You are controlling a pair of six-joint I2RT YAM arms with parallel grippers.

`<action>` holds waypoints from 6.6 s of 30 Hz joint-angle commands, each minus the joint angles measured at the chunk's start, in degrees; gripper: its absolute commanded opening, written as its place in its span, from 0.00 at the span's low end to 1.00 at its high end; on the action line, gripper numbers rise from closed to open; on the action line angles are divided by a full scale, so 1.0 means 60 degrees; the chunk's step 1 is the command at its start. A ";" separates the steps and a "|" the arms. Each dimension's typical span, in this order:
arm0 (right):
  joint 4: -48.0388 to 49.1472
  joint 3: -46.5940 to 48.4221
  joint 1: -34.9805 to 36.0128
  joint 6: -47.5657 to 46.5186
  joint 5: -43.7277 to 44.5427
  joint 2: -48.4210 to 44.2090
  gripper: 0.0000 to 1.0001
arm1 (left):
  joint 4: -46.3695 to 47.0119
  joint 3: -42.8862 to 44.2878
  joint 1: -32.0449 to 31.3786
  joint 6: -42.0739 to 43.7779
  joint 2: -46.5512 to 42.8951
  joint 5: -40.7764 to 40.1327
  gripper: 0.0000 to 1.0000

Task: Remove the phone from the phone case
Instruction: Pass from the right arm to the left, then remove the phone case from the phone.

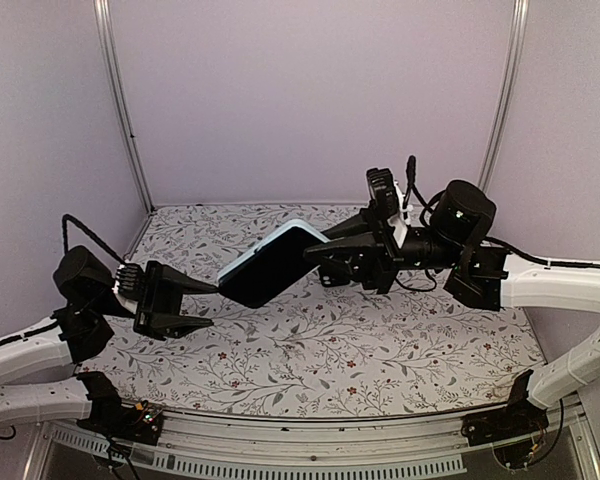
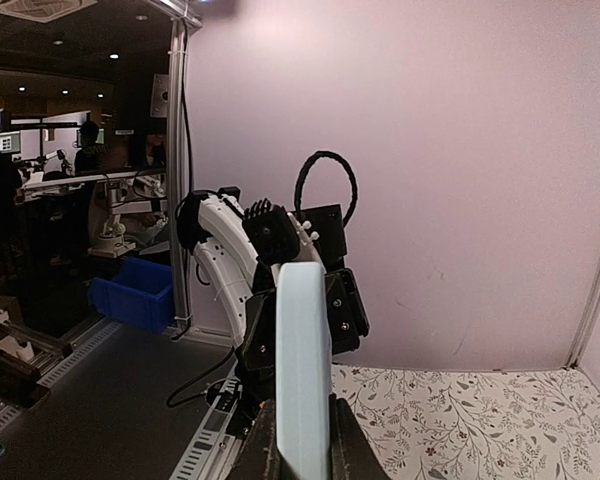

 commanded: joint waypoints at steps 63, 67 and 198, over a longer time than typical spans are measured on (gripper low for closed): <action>0.2104 0.0300 0.0766 -0.0624 0.0203 0.1714 0.33 | -0.1592 0.0535 -0.0083 0.2064 0.0053 -0.3216 0.00; 0.1780 0.0148 0.0763 -0.0631 0.0643 0.1451 0.60 | -0.1609 0.0471 -0.0081 0.2327 -0.0056 -0.3250 0.00; -1.4450 0.8250 0.2569 -0.1887 0.8299 0.5235 0.07 | -0.4531 0.0973 -0.1706 0.5361 0.1593 -0.5941 0.00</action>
